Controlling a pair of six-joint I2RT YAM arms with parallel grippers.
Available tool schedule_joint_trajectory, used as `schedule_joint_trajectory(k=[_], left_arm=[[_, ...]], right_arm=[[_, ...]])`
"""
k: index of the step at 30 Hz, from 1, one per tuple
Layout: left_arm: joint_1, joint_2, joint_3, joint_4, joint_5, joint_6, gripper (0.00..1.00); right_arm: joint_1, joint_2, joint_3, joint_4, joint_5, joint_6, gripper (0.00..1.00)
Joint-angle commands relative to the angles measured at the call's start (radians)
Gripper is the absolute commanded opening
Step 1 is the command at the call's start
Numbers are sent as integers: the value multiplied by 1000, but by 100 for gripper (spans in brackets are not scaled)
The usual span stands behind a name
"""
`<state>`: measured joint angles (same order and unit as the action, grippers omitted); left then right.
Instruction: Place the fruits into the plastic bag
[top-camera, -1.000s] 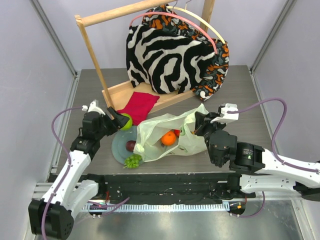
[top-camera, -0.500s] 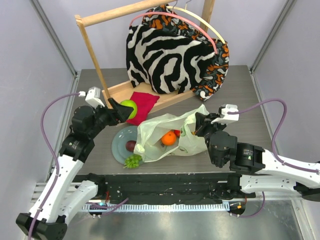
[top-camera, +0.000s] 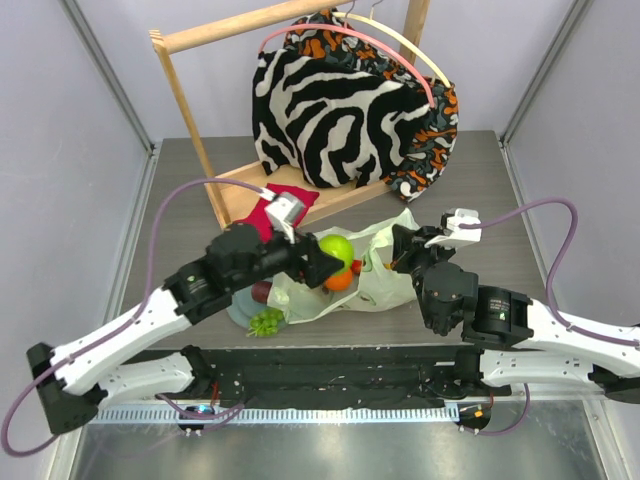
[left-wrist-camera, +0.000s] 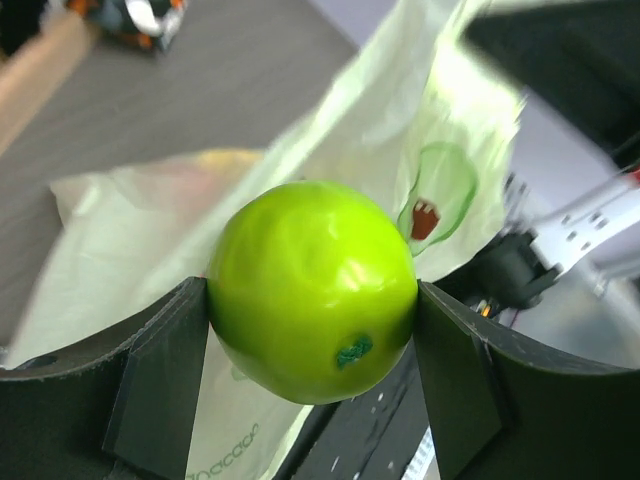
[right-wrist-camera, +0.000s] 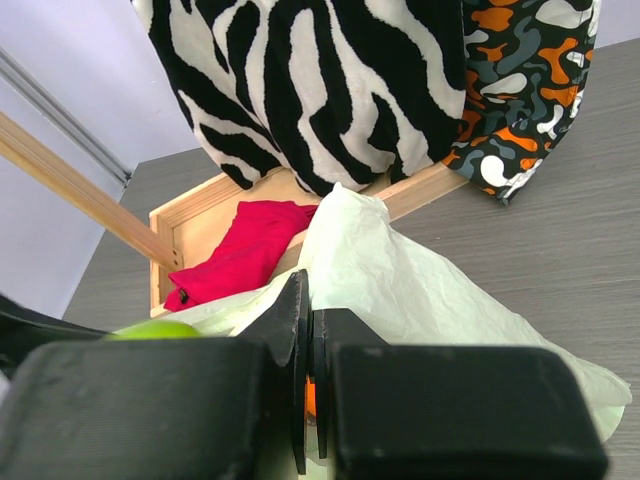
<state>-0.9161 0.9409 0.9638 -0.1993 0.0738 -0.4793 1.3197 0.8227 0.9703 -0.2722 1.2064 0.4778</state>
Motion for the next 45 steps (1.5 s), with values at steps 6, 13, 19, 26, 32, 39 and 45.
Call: schedule_joint_trajectory(k=[6,13,19,26,32,39,45], left_arm=[[-59,148,32,-11,-126,35,56],[-61,228,41,-32,-169,5,57],[-59,297,36,-43,-132,-7,65],[-61,338,20,-84,-105,-10,82],[-61,329,-2,-84,-100,-13,95],[-59,315,-4,-72,-101,-7,99],[-61,279,1,-42,-80,11,99]], right_arm=[[-4,-20,-2,11,32,28,1],[-5,-17,-2,8,25,31,1],[-4,-5,5,10,16,31,1],[-4,10,13,8,10,35,1],[-5,23,19,10,8,36,1],[-4,36,21,8,5,39,1],[-4,29,18,10,7,41,1]])
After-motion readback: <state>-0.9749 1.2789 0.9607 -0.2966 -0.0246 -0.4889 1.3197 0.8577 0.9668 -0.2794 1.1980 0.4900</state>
